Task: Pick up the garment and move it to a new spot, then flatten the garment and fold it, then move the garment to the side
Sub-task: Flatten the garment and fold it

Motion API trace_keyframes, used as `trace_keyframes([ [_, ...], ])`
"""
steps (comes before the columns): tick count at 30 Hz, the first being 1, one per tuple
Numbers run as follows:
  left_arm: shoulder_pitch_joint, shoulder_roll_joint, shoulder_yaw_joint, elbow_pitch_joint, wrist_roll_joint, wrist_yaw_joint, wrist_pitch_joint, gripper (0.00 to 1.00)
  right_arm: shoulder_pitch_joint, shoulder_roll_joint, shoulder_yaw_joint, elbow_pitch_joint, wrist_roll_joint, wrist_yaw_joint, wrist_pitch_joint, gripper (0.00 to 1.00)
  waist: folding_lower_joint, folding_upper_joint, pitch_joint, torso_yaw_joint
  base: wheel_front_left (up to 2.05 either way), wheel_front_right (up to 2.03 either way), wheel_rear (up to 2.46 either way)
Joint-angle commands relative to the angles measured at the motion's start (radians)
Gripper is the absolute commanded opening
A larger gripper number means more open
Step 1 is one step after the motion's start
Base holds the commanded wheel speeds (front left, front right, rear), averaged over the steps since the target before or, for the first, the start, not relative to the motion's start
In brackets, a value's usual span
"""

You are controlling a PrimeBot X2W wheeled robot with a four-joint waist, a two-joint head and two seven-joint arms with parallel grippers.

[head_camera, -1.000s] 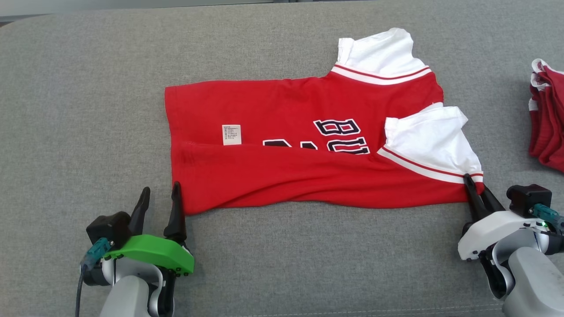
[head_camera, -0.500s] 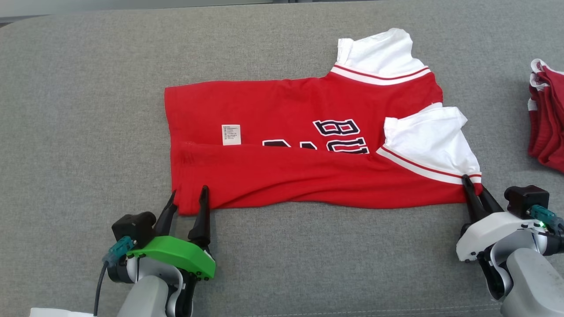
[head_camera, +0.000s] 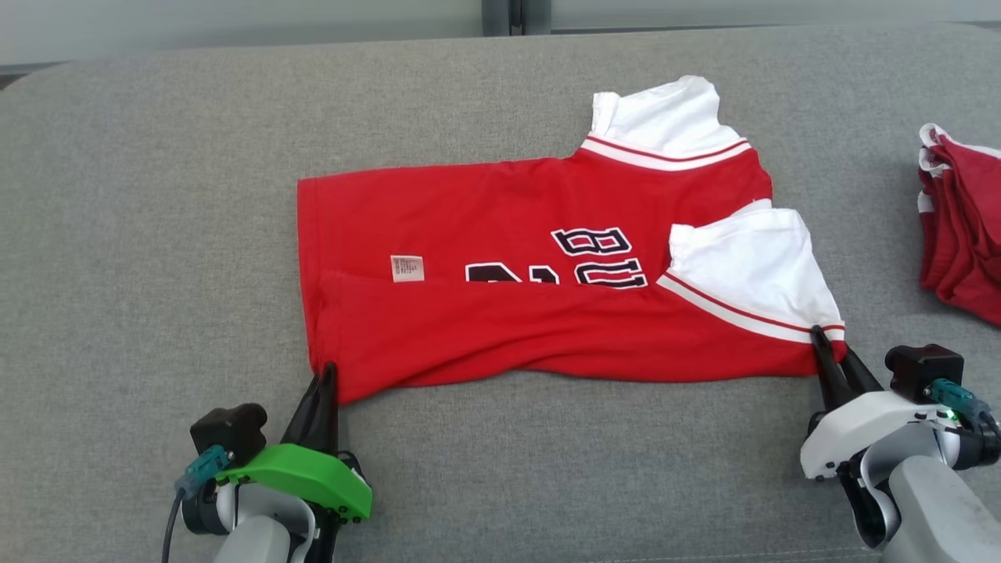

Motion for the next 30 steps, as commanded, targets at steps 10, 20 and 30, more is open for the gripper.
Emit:
trace_keyframes([
  [10, 0.099, 0.026, 0.039, 0.035, 0.014, -0.002, 0.0, 0.0, 0.088, 0.026, 0.003, -0.015, 0.004, -0.002, 0.0, 0.0, 0.0, 0.0, -0.157, -0.021, 0.0, 0.0, 0.0],
  [20, 0.2, 0.051, 0.085, 0.08, 0.026, 0.0, 0.0, 0.0, 0.182, 0.022, 0.029, -0.047, 0.034, -0.002, 0.0, 0.0, 0.0, 0.0, -0.251, -0.022, 0.0, 0.0, 0.0],
  [30, 0.228, 0.04, 0.071, 0.109, 0.041, 0.0, 0.0, 1.0, 0.239, 0.012, 0.056, -0.014, 0.061, -0.002, 0.0, 0.94, 0.0, 0.0, -0.234, 0.01, 0.0, 0.0, 0.0],
])
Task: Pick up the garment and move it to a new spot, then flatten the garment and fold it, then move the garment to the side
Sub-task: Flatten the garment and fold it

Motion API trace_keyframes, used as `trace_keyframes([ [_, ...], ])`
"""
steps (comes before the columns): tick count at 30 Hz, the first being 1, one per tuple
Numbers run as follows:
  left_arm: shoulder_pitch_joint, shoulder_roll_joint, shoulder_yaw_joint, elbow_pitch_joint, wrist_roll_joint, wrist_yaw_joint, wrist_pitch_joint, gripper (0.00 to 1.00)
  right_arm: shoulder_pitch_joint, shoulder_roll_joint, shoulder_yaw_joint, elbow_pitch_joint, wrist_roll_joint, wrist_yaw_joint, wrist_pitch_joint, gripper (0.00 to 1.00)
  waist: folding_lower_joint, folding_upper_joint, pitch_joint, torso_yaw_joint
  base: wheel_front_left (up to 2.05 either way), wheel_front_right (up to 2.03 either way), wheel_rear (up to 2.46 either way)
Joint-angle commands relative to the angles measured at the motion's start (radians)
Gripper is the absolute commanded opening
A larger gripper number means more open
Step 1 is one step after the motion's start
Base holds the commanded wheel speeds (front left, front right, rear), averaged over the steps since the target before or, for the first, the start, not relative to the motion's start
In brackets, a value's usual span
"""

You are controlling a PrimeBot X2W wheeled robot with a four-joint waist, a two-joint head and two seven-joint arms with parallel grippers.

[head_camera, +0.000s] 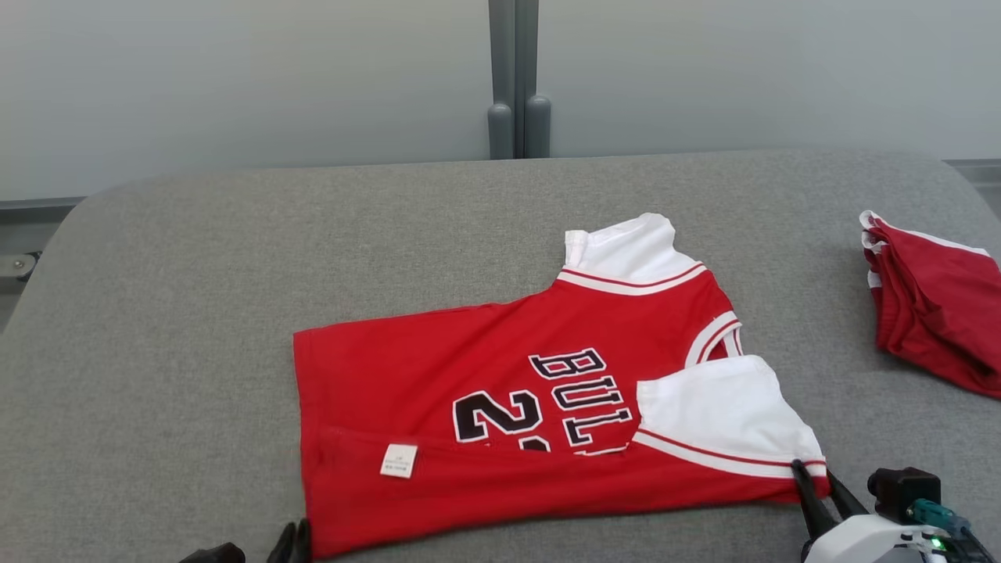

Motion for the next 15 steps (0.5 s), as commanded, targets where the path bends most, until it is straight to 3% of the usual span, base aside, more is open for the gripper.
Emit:
trace_keyframes([
  [1, 0.003, 0.009, 0.009, 0.005, 0.011, 0.003, 0.0, 1.0, 0.008, -0.006, -0.011, 0.013, 0.01, -0.002, 0.0, 1.0, 0.0, 0.0, 0.009, 0.012, 0.0, 0.0, 0.0],
  [9, -0.037, -0.003, 0.102, -0.084, 0.088, 0.003, 0.0, 1.0, -0.034, -0.016, -0.116, -0.078, -0.055, -0.002, 0.0, 1.0, 0.0, 0.0, 0.06, 0.029, 0.0, 0.0, 0.0],
  [15, -0.179, 0.005, 0.102, -0.08, 0.129, 0.003, 0.0, 1.0, -0.158, -0.016, -0.09, -0.126, -0.107, -0.002, 0.0, 1.0, 0.0, 0.0, 0.151, 0.027, 0.0, 0.0, 0.0],
])
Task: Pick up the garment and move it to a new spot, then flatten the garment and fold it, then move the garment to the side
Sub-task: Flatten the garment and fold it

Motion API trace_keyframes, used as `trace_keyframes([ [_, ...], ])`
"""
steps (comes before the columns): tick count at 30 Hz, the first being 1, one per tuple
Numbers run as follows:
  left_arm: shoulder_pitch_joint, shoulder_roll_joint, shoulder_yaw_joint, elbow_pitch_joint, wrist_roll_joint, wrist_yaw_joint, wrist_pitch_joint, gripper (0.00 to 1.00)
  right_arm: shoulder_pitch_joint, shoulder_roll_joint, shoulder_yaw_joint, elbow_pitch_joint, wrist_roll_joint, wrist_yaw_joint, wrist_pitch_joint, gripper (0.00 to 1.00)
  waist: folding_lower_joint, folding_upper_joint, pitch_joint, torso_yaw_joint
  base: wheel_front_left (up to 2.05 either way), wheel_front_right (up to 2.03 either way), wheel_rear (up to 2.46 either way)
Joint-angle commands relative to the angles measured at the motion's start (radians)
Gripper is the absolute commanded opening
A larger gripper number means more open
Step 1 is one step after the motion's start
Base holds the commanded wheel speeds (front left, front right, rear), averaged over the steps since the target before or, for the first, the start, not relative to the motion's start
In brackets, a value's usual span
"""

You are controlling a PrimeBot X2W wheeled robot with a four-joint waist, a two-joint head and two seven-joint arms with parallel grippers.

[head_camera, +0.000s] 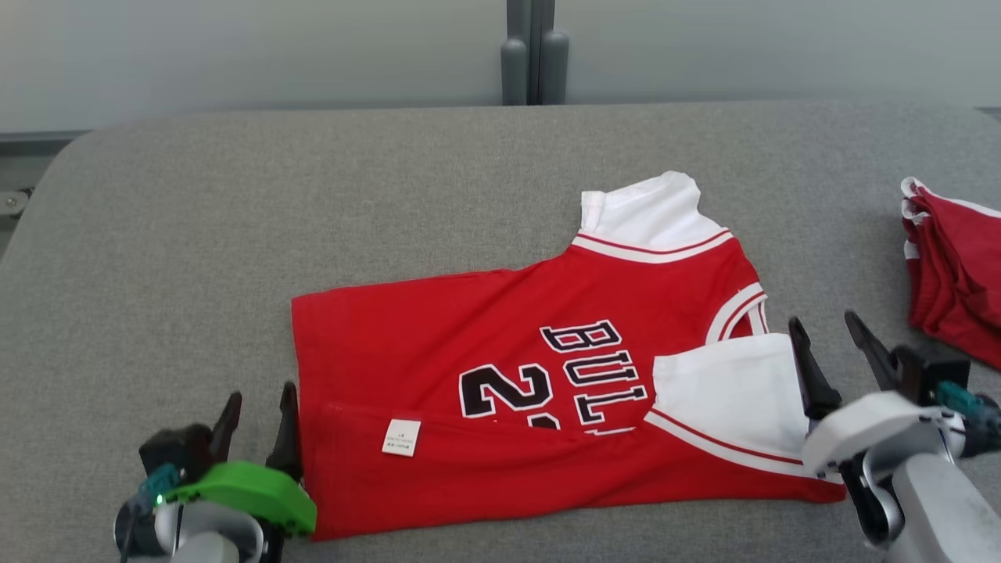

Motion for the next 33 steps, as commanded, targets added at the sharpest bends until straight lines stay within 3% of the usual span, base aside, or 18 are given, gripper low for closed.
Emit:
trace_keyframes([
  [1, -0.062, 0.013, -0.009, 0.016, 0.01, 0.003, 0.0, 1.0, -0.05, -0.006, 0.014, -0.005, -0.014, -0.002, 0.0, 1.0, 0.0, -0.0001, 0.071, -0.001, 0.0, 0.0, 0.0],
  [11, -0.368, 0.039, -0.11, 0.231, -0.006, 0.003, 0.0, 1.0, -0.309, -0.034, 0.133, 0.061, -0.015, -0.002, 0.0, 1.0, 0.0, -0.0001, 0.218, -0.005, 0.0, 0.0, 0.0],
  [19, -0.467, 0.035, -0.137, 0.322, -0.036, 0.003, 0.0, 0.98, -0.467, -0.068, 0.224, 0.142, -0.011, -0.002, 0.0, 1.0, 0.0, -0.0001, 0.283, 0.005, 0.0, 0.0, 0.0],
  [20, -0.475, 0.034, -0.141, 0.322, -0.041, 0.003, 0.0, 0.81, -0.489, -0.073, 0.232, 0.154, -0.009, -0.002, 0.0, 1.0, 0.0, -0.0001, 0.289, 0.01, 0.0, 0.0, 0.0],
  [21, -0.479, 0.034, -0.142, 0.318, -0.043, 0.003, 0.0, 0.56, -0.507, -0.076, 0.24, 0.169, -0.003, -0.002, 0.0, 1.0, 0.0, -0.0001, 0.294, 0.014, 0.0, 0.0, 0.0],
  [22, -0.483, 0.033, -0.148, 0.311, -0.037, 0.003, 0.0, 0.4, -0.525, -0.08, 0.246, 0.185, 0.002, -0.002, 0.0, 1.0, 0.0, -0.0001, 0.299, 0.019, 0.0, 0.0, 0.0],
  [23, -0.483, 0.03, -0.152, 0.303, -0.034, 0.003, 0.0, 0.07, -0.544, -0.085, 0.254, 0.204, 0.0, -0.002, 0.0, 1.0, 0.0, -0.0001, 0.304, 0.025, 0.0, 0.0, 0.0],
  [24, -0.481, 0.022, -0.158, 0.287, -0.035, 0.003, 0.0, 0.0, -0.583, -0.086, 0.268, 0.246, 0.01, -0.002, 0.0, 1.0, 0.0, -0.0001, 0.315, 0.035, 0.0, 0.0, 0.0],
  [33, -0.486, -0.008, -0.18, 0.176, -0.016, 0.003, 0.0, 0.0, -0.791, -0.101, 0.335, 0.459, 0.067, -0.002, 0.083, 1.0, 0.0, -0.0001, 0.368, 0.106, 0.0, 0.0, 0.0],
])
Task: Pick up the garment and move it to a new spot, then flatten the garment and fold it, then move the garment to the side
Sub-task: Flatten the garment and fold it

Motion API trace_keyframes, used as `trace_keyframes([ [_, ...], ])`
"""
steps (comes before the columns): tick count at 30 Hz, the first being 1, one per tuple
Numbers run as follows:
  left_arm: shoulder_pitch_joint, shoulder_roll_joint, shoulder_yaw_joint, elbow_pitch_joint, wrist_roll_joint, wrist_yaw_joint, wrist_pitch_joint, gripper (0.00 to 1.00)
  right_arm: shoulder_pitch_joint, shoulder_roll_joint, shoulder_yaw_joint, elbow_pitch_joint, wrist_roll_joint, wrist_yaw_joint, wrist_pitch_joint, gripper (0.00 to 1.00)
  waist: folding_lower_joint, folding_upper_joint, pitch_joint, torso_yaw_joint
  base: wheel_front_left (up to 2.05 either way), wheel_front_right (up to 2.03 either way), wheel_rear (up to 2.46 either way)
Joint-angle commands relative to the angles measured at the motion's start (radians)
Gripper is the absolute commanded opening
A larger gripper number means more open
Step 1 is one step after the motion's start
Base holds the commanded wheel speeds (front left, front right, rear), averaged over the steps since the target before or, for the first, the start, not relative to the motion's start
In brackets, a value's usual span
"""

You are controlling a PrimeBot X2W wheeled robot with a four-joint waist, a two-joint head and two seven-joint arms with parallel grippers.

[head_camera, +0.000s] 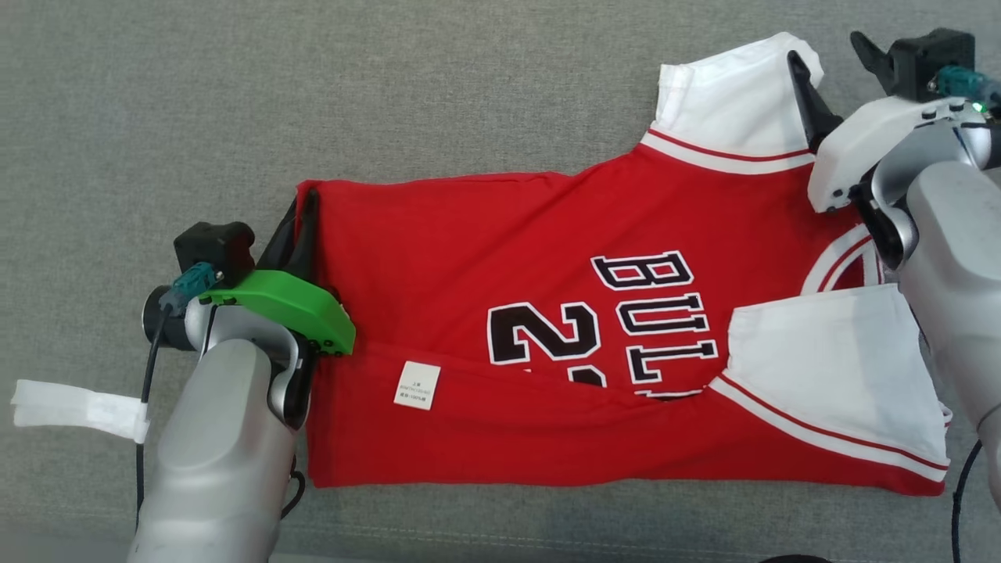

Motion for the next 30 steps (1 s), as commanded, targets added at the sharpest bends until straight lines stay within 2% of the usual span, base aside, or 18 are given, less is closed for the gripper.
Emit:
trace_keyframes([
  [1, -0.013, -0.003, -0.003, -0.01, 0.008, 0.003, 0.0, 0.0, -0.021, -0.008, 0.002, 0.02, 0.008, -0.002, 0.013, 1.0, -0.0001, 0.0, 0.028, 0.031, 0.0, 0.0, 0.0],
  [8, -0.022, -0.017, -0.052, -0.045, 0.002, 0.003, 0.0, 0.0, -0.131, 0.006, 0.029, 0.157, 0.042, -0.002, 0.102, 1.0, -0.0001, 0.0, 0.066, 0.075, 0.0, 0.0, 0.0],
  [14, -0.028, -0.02, -0.071, -0.051, -0.012, 0.003, 0.0, 0.0, -0.176, 0.015, 0.028, 0.234, 0.068, -0.002, 0.115, 1.0, -0.0001, 0.0, 0.077, 0.087, 0.0, 0.0, 0.0],
  [15, -0.027, -0.02, -0.073, -0.051, -0.013, 0.003, 0.0, 0.0, -0.179, 0.016, 0.031, 0.243, 0.075, -0.002, 0.115, 0.98, -0.0001, 0.0, 0.076, 0.088, 0.0, 0.0, 0.0],
  [18, -0.027, -0.02, -0.076, -0.054, -0.013, 0.003, 0.0, 0.0, -0.191, 0.021, 0.022, 0.259, 0.109, -0.002, 0.117, 0.78, -0.0001, 0.0, 0.075, 0.086, 0.0, 0.0, 0.0],
  [20, -0.031, -0.02, -0.075, -0.055, -0.012, 0.003, 0.0, 0.0, -0.199, 0.024, 0.02, 0.266, 0.131, -0.002, 0.126, 0.46, -0.0001, 0.0, 0.075, 0.083, 0.0, 0.0, 0.0],
  [21, -0.031, -0.02, -0.076, -0.054, -0.012, 0.003, 0.0, 0.0, -0.2, 0.025, 0.019, 0.268, 0.141, -0.002, 0.13, 0.39, -0.0001, 0.0, 0.074, 0.081, 0.0, 0.0, 0.0],
  [22, -0.032, -0.02, -0.078, -0.054, -0.012, 0.003, 0.0, 0.0, -0.201, 0.026, 0.025, 0.267, 0.146, -0.002, 0.132, 0.25, -0.0001, 0.0, 0.073, 0.079, 0.0, 0.0, 0.0],
  [23, -0.033, -0.02, -0.077, -0.055, -0.013, 0.003, 0.0, 0.0, -0.203, 0.023, 0.029, 0.264, 0.154, -0.002, 0.127, 0.05, -0.0001, 0.0, 0.072, 0.076, 0.0, 0.0, 0.0],
  [24, -0.032, -0.02, -0.076, -0.054, -0.014, 0.003, 0.0, 0.0, -0.203, 0.02, 0.031, 0.26, 0.161, -0.002, 0.116, 0.0, -0.0001, 0.0, 0.07, 0.073, 0.0, 0.0, 0.0],
  [30, -0.013, -0.02, -0.062, -0.061, -0.008, 0.003, 0.0, 0.0, -0.19, 0.023, 0.057, 0.22, 0.205, -0.002, 0.055, 0.0, -0.0001, 0.0, 0.041, 0.051, 0.0, 0.0, 0.0],
])
